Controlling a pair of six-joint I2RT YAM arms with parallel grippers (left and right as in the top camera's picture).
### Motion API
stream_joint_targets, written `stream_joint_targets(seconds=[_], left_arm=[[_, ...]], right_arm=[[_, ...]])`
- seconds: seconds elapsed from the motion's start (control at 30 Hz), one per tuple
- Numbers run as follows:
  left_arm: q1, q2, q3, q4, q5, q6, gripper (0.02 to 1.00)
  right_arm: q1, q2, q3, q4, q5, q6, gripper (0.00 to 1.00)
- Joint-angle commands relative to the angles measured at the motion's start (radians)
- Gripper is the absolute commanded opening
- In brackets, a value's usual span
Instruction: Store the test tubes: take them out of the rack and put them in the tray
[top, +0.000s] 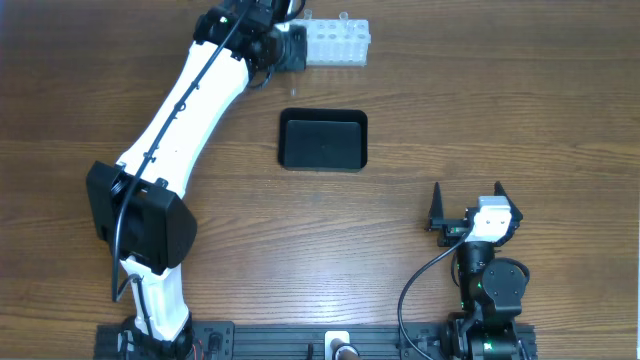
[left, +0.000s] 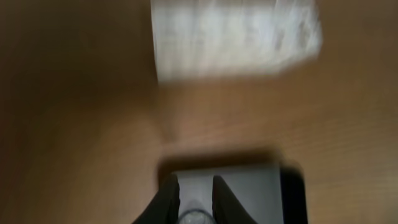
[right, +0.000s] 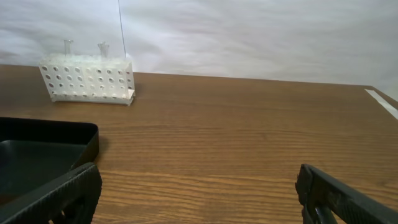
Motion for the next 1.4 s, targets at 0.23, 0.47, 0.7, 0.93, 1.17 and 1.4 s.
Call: stream_joint_targets(seconds=[0.23, 0.47, 0.7, 0.93, 1.17, 1.4], left_arm=[[-0.015, 0.008, 0.010, -0.201, 0.099, -0.064, 0.038], [-0.035, 0.080, 0.010, -0.247, 0.130, -0.064, 0.045], [-0.048, 0.157, 0.010, -0.231, 0.112, -0.063, 0.058], [-0.047, 0.199, 0.010, -0.200, 0.089, -0.060, 0.075], [-0.048, 0.246, 0.010, -0.200, 0.090, -0.061, 0.080], [-0.047, 0.286, 0.010, -0.180, 0.090, -0.061, 0.102]], right_arm=[[-0.006, -0.009, -0.005, -0.003, -0.008, -0.004, 0.993], [-0.006, -0.009, -0.005, -0.003, -0.008, -0.004, 0.991], [-0.006, -0.009, -0.005, -0.003, -0.008, -0.004, 0.991], [-0.006, -0.009, -0.005, -0.003, -0.008, -0.004, 0.993], [-0.006, -0.009, -0.005, -0.003, -0.008, -0.004, 0.991], [-0.006, -0.009, -0.005, -0.003, -0.008, -0.004, 0.989]])
